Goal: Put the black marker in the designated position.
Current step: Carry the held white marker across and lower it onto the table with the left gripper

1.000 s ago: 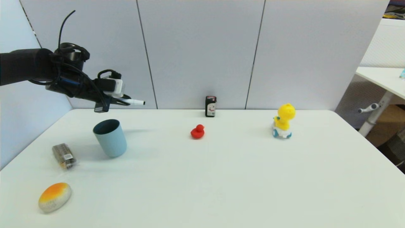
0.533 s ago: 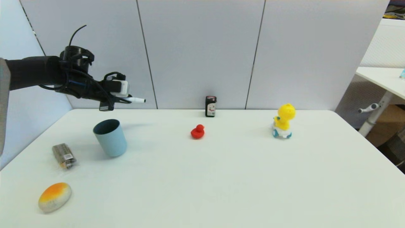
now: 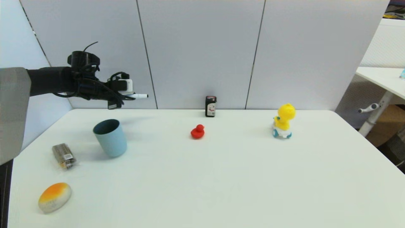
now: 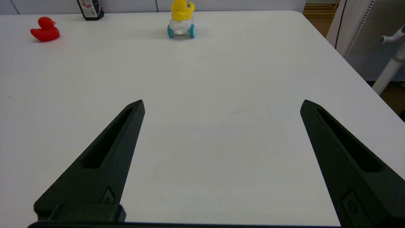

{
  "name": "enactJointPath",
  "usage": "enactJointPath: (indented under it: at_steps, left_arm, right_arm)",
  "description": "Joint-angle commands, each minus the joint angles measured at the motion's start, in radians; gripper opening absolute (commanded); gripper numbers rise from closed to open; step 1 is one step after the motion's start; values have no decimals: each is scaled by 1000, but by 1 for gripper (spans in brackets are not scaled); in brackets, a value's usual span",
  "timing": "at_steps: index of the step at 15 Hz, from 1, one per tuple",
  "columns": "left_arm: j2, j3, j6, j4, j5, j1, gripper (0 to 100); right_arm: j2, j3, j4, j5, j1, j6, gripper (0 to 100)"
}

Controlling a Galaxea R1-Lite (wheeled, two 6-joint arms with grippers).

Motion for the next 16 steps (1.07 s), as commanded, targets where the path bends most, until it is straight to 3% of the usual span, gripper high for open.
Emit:
enactJointPath:
  at_steps: [1, 16]
  left_arm:
    - [55, 0, 6, -2, -1, 0, 0]
    - [107, 3, 17, 21, -3, -2, 0]
  right_arm:
    - [2, 0, -1, 0, 0, 0, 100]
    - [2, -1, -1, 0, 0, 0, 100]
